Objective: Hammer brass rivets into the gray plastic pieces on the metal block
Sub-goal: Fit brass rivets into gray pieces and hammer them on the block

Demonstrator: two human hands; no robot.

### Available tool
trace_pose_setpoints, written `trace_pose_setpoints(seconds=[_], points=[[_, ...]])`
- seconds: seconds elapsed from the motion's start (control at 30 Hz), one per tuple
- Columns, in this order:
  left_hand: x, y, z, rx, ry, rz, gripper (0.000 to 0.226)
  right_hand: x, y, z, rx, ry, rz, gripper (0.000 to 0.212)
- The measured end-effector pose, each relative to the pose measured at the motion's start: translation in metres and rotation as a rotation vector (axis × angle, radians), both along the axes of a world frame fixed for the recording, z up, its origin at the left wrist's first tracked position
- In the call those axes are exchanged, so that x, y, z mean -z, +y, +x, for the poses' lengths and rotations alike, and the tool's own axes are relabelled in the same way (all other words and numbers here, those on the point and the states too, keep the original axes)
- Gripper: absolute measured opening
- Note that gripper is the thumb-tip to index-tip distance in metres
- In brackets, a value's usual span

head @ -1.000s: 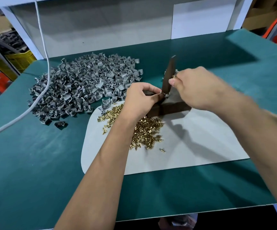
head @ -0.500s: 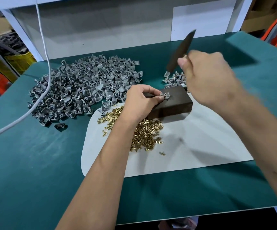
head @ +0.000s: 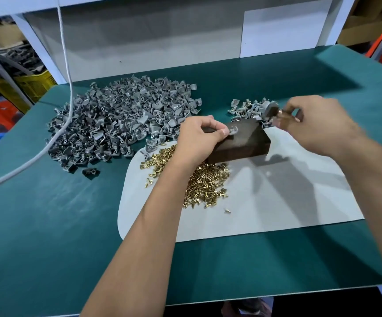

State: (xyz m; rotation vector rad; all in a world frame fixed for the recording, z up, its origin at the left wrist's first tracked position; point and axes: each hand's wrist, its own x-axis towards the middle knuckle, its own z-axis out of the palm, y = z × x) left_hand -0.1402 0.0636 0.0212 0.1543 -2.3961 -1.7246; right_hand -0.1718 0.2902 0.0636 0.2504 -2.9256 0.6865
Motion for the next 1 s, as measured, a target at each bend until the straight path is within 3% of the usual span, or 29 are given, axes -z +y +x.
trace_pose_setpoints(seconds=[0.37, 0.5, 0.57, 0.67, 0.73, 0.87, 1.0], points=[[-0.01, 0.0, 0.008, -0.019, -0.053, 0.13, 0.016, 0.01, 0.008, 0.005, -0.004, -0.211, 0.127, 0.023], [-0.01, -0.001, 0.008, -0.016, -0.04, 0.134, 0.021, -0.001, -0.01, 0.009, -0.008, 0.042, -0.001, 0.026], [-0.01, 0.0, 0.009, -0.01, -0.038, 0.141, 0.022, -0.004, -0.028, 0.014, -0.153, 0.14, -0.049, 0.021], [-0.01, -0.001, 0.008, 0.014, -0.023, 0.151, 0.022, -0.002, -0.053, 0.017, -0.367, 0.168, 0.07, 0.036], [-0.01, -0.002, 0.007, 0.038, -0.007, 0.166, 0.024, 0.0, -0.061, 0.015, -0.428, 0.253, 0.101, 0.033], [-0.011, -0.005, 0.007, -0.004, 0.031, 0.132, 0.031, 0.001, -0.065, 0.008, -0.473, 0.381, 0.094, 0.019], [-0.009, -0.011, 0.003, -0.147, 0.117, 0.012, 0.017, 0.002, -0.063, -0.011, -0.39, 0.344, 0.018, 0.02]])
